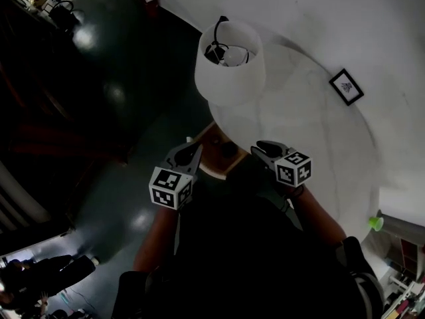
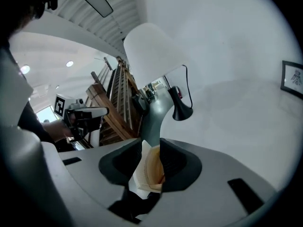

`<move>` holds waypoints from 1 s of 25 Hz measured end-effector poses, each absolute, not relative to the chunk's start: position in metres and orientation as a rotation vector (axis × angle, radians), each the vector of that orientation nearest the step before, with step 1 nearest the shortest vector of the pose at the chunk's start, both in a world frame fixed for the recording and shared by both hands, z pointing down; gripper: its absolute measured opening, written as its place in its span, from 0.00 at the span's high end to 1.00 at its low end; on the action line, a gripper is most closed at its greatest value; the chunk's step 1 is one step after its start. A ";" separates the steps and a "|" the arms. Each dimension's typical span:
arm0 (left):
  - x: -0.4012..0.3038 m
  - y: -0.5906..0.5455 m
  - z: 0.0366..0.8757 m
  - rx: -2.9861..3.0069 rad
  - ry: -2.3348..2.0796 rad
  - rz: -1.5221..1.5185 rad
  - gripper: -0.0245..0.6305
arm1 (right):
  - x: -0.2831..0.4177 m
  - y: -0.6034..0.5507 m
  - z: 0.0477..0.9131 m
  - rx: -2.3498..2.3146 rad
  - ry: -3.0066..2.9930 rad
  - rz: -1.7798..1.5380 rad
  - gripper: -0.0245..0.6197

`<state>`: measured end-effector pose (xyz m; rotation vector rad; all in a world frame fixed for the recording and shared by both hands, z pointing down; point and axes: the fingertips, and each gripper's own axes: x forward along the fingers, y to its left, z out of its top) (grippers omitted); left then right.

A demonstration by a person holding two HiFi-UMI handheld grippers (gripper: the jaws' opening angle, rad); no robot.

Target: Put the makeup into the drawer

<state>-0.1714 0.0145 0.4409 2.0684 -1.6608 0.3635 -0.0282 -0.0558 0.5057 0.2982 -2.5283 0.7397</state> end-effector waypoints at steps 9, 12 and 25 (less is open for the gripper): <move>-0.122 -0.016 0.402 2.066 -1.762 0.244 0.94 | 0.029 -0.084 0.422 0.298 -2.757 0.644 0.81; -0.096 -0.024 0.388 2.100 -1.772 0.227 0.94 | 0.049 -0.089 0.395 0.306 -2.825 0.590 0.81; 0.005 -0.046 0.272 2.480 -1.643 0.172 0.94 | 0.082 -0.064 0.241 0.314 -3.165 0.439 0.90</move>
